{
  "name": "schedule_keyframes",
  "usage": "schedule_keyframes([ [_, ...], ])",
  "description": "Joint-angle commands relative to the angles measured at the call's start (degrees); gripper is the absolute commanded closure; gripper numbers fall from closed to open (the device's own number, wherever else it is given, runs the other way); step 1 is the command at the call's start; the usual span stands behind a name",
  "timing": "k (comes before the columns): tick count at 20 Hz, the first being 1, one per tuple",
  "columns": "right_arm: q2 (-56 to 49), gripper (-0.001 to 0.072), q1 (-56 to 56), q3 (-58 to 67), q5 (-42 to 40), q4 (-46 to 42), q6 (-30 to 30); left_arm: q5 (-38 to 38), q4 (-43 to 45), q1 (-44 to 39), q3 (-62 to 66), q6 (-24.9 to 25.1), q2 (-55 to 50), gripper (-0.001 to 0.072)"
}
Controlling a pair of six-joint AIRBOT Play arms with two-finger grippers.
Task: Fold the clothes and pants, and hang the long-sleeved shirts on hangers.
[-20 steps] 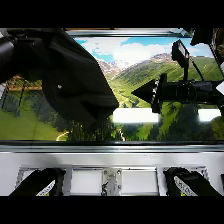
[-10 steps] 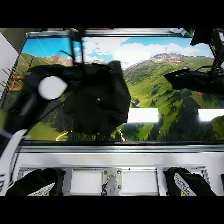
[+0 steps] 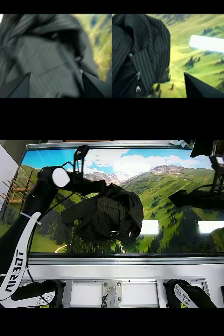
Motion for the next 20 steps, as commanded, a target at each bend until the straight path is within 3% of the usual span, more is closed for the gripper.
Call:
schedule_keyframes([
  [1, -4.2, 0.015, 3.2, -3.7, 1.2, -1.0, -1.0, -2.8, -0.5, 5.0, -12.3, 0.0, 5.9, 0.0018],
  [3, -7.7, 0.0217, 7.6, -4.6, 1.2, -2.1, -3.9, -2.3, -0.3, 3.7, -17.4, -0.6, 8.1, 0.0018],
  [10, -17.7, 0.0217, 28.0, -4.6, -9.9, -19.1, -2.8, 1.5, 0.2, -7.9, -16.9, -2.5, 8.5, 0.0018],
  [14, -22.1, 0.0215, 32.8, -4.5, -20.1, -20.1, -2.3, 0.4, 0.4, -11.3, -15.9, -4.2, 8.5, 0.0018],
  [16, -24.0, 0.0203, 33.0, -4.5, -22.4, -20.1, -2.3, -1.6, 4.6, -13.1, -15.9, -7.7, 8.5, 0.0018],
  [18, -25.6, 0.0113, 33.0, -4.5, -24.3, -20.1, -2.3, -3.6, 10.8, -16.0, -16.0, -12.2, 8.5, 0.0018],
  [20, -26.9, 0.0145, 33.0, -4.5, -25.4, -20.1, -2.3, -4.5, 14.3, -19.2, -16.1, -15.0, 8.5, 0.0018],
])
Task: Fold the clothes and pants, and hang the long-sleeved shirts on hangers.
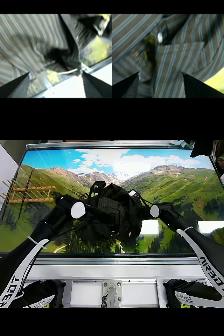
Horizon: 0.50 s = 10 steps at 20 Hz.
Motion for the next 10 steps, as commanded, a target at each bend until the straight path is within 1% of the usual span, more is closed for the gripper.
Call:
schedule_keyframes([
  [1, -2.4, 0.0342, 0.6, 0.0, -3.8, -0.6, 0.2, -2.2, 7.5, -5.5, 0.0, -6.3, 0.0, 0.0018],
  [2, -2.4, 0.0554, 0.6, 0.0, -3.8, -0.6, 0.2, -2.2, 7.7, -7.0, 0.0, -7.3, 0.0, 0.0018],
  [3, -2.2, 0.0702, 0.6, 0.0, -3.7, -0.6, 0.2, -2.2, 8.3, -8.2, 0.0, -8.6, 0.0, 0.0018],
  [5, -1.1, 0.0696, 0.6, 0.0, -3.5, -0.6, 3.6, -2.2, 12.0, -11.0, -0.7, -12.4, 0.0, 0.0018],
  [7, 1.1, 0.0696, 0.6, 0.0, -3.0, -0.6, 5.6, -1.2, 13.9, -12.9, -3.6, -16.4, 0.0, 0.0018],
  [10, 4.5, 0.0697, 0.6, 0.0, -2.7, -0.6, 5.8, 3.0, 13.7, -14.1, -8.7, -22.4, -0.9, 0.0017],
])
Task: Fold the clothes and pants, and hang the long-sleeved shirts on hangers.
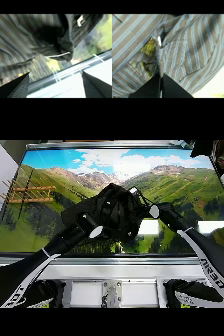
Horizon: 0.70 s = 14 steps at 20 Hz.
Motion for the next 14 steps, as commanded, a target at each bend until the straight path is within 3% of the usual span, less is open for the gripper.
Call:
schedule_keyframes([
  [1, 3.6, 0.0696, 0.1, 0.0, 0.2, 0.2, 1.4, 5.4, 1.1, -1.8, -4.8, -8.0, -1.3, 0.0018],
  [5, 6.0, 0.0696, 0.1, 0.0, 1.2, 0.2, 2.5, 12.6, -1.1, -1.6, -4.9, -9.6, -5.4, 0.0017],
  [8, 6.1, 0.0697, 0.1, 0.0, 4.7, 0.2, 2.5, 12.7, -1.0, 0.7, -4.9, -11.6, -7.8, 0.0018],
  [9, 6.1, 0.0696, 0.1, 0.0, 5.7, 0.2, 2.5, 12.7, -1.0, 1.8, -4.9, -11.6, -8.1, 0.0047],
  [10, 6.1, 0.0696, 0.1, 0.0, 6.6, 0.2, 2.4, 12.8, -1.1, 3.0, -4.9, -11.6, -8.2, 0.015],
  [13, 6.1, 0.0696, 0.1, 0.0, 7.1, 0.2, 2.7, 14.1, -1.6, 5.9, -5.0, -11.6, -8.1, 0.0177],
  [14, 6.1, 0.0697, 0.1, 0.0, 7.1, 0.2, 3.8, 14.5, -1.6, 6.5, -5.0, -11.6, -8.1, 0.0244],
])
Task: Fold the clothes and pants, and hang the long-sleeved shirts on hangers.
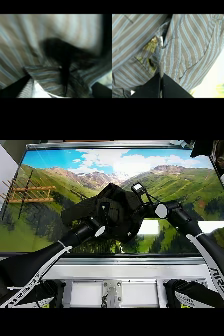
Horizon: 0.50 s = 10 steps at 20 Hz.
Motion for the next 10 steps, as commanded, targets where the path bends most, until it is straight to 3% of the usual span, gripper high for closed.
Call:
schedule_keyframes([
  [1, 0.1, 0.0697, 0.0, 0.0, 1.3, 0.1, 2.2, 1.9, -0.3, 2.5, 0.0, -0.2, -0.3, 0.0573],
  [2, 0.1, 0.0696, 0.0, 0.0, 1.3, 0.0, 3.1, 2.8, -0.3, 2.9, 0.0, 0.6, -0.3, 0.0699],
  [4, 1.2, 0.0696, -0.4, 0.2, 1.5, 0.0, 3.7, 1.8, -0.3, 4.8, 1.0, 3.0, 1.4, 0.0698],
  [6, 4.1, 0.0697, -3.2, 3.6, 3.5, 0.0, 4.8, -2.1, -0.4, 9.1, 6.5, 8.4, 6.1, 0.0698],
  [8, 7.8, 0.0697, -6.9, 10.9, 6.8, 0.3, 6.1, -4.5, -1.0, 13.7, 15.8, 12.4, 12.5, 0.0698],
  [10, 12.0, 0.0698, -9.9, 20.1, 8.8, 3.7, 6.1, -3.9, -1.0, 16.3, 27.1, 13.0, 18.8, 0.0698],
])
